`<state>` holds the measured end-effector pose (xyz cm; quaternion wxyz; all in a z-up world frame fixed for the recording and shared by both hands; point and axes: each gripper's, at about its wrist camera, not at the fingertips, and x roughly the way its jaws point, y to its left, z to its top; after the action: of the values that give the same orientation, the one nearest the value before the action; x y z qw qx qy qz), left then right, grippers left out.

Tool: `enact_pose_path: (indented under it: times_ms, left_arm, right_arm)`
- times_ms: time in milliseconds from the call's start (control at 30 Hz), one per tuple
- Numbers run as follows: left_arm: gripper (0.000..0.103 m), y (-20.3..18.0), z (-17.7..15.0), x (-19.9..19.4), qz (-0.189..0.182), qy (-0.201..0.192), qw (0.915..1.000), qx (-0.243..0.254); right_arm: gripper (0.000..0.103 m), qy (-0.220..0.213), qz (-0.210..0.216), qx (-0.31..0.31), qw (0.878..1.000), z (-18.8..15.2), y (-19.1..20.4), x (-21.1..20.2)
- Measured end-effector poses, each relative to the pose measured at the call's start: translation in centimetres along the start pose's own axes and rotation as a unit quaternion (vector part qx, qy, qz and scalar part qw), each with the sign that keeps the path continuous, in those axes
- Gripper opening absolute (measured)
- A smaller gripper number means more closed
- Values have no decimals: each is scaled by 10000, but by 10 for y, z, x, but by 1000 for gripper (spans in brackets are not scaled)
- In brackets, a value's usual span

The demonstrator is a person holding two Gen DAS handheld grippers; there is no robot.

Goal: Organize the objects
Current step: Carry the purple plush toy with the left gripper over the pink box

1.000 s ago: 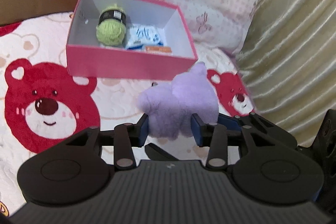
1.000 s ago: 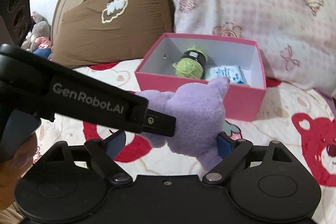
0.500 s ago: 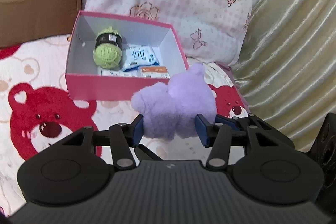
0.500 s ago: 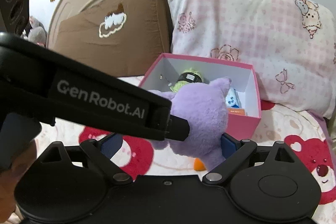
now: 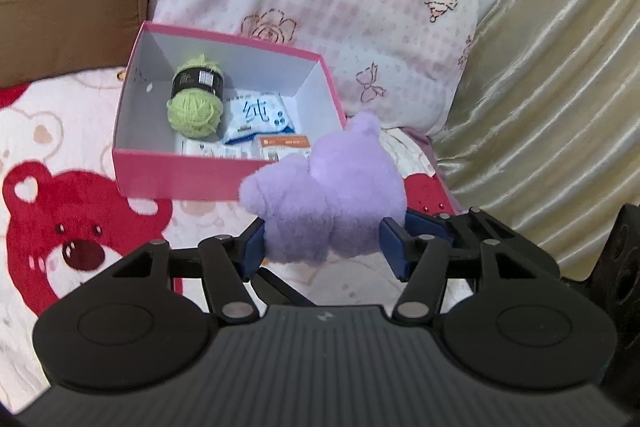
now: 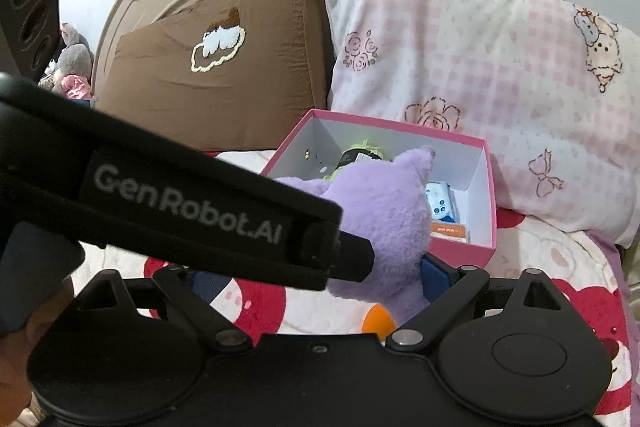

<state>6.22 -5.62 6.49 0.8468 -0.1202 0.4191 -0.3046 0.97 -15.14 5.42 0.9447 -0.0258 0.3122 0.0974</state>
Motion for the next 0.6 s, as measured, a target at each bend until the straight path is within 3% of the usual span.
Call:
enact_pose_path:
  times_ms: [100,233,433,600]
  left_arm:
    - [58,-3,11,0,40,103,9998,165]
    - [58,7,31,4,-266,239,9993,-128]
    - [58,16,57,3,-557,-28,9982,-234]
    - [58,23,77,13,-635,-44,9974,-339]
  right_arm:
    - [96,40,29,-55,10000,13,-1,-1]
    - [96,449,60,-424,9981,39,-1,4]
    - [96,711,-6,-1084,9916,74,1,11]
    - [96,821,14,-1117,9903,95,-6,21]
